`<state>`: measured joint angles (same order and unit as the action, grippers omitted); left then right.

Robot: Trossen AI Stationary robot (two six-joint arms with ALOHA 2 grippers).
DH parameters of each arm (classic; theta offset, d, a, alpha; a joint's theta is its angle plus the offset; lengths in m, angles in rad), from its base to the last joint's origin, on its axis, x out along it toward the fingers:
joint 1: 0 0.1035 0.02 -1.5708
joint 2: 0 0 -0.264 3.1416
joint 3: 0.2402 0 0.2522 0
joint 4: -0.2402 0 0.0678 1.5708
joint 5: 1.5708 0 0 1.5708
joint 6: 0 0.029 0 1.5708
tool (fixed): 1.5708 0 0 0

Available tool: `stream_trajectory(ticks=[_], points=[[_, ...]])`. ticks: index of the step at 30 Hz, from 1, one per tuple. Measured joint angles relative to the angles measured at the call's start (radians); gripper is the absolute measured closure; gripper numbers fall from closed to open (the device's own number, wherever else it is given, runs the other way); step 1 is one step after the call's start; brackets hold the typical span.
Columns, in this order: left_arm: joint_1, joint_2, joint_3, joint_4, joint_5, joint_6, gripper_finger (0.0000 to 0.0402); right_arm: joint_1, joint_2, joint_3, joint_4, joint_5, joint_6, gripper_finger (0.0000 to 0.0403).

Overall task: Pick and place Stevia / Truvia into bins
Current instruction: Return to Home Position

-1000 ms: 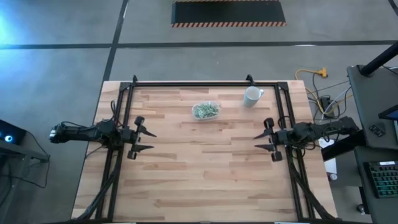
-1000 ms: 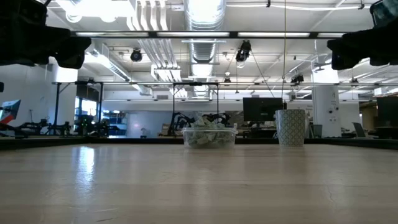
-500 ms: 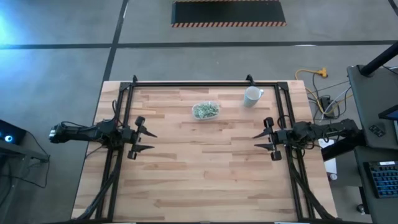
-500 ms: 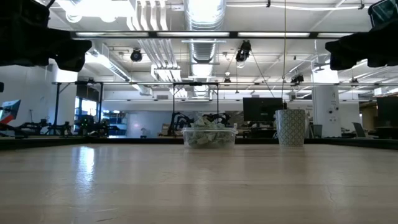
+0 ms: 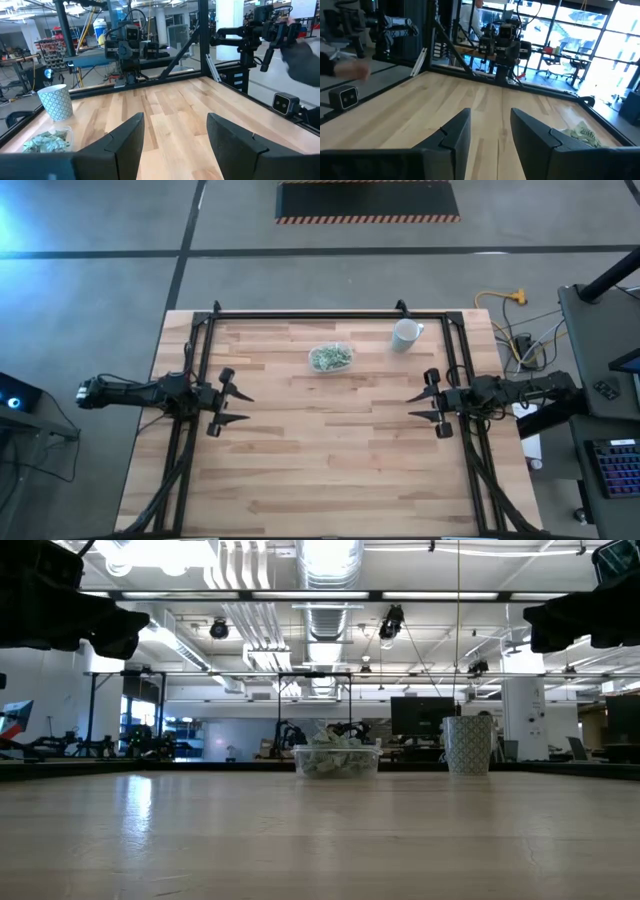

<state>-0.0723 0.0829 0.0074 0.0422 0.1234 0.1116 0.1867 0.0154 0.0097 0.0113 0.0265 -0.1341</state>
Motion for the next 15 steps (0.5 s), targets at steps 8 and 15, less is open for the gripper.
stream_trajectory(ticks=[8,15], points=[[0.0,0.009,-0.001,0.001,0.0,0.0,0.0202,0.0,0.0,0.0,0.0,0.0,0.003,0.0277],[0.0,0.013,-0.002,0.001,0.0,0.0,0.0202,0.0,0.0,0.0,0.0,0.001,0.003,0.0273]])
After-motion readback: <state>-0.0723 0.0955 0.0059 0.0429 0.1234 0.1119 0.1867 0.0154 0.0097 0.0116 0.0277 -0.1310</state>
